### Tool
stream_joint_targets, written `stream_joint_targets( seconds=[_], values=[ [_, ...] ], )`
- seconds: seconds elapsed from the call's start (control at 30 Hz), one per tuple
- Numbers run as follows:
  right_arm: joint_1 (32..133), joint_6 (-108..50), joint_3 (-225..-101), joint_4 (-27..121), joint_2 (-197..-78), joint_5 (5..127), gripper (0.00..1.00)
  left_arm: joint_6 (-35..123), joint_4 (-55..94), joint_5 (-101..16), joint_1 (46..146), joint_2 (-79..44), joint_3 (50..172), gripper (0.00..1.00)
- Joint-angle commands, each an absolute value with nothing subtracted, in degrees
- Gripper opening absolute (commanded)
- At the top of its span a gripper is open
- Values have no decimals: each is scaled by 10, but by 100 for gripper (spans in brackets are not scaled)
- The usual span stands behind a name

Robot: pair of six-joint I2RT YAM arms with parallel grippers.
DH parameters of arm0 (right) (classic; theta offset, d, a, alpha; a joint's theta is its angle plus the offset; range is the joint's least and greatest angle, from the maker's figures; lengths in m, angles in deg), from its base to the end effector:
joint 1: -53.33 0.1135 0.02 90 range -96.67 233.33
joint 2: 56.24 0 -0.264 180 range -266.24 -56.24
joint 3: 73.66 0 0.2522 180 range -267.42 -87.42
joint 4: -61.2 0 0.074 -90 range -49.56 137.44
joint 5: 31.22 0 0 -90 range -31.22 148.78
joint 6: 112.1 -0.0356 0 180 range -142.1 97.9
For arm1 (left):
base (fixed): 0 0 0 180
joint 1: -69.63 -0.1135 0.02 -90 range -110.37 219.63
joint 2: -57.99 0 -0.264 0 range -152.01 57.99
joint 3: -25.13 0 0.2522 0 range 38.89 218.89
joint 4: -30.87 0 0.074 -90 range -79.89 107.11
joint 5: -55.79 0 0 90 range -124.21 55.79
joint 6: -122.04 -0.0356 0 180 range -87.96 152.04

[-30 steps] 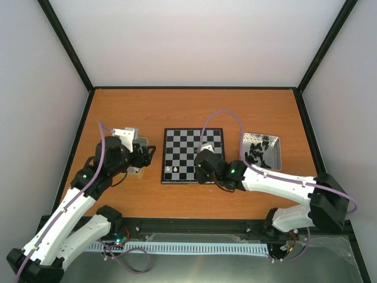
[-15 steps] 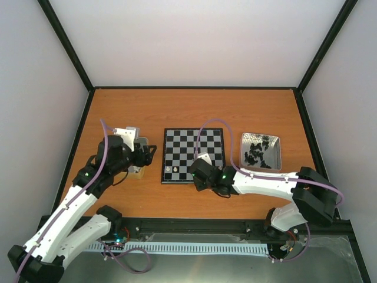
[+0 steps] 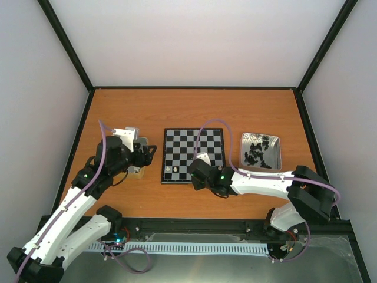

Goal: Set up the chess pieces on the board
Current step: Place the chess piece on the chessboard.

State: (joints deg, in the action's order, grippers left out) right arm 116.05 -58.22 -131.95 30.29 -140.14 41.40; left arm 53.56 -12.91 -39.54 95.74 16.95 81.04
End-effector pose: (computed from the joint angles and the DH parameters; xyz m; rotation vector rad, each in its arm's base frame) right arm 0.1373 0.2430 0.1769 -0.4668 2.4780 0.3250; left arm 0.1426 -0.0736 0.2986 0.1437 2.1247 -0.5979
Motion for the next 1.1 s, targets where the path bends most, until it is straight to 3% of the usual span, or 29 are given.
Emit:
stream_joint_targets(
  seconds=[0.0,1.07],
  values=[
    [1165,-620,-1318,282,-1403,355,3,535,-118,-399,961,172,812,78],
    [1156,-687,-1310,249,-1405,326,6,537,-122,-399,961,164,813,78]
  ],
)
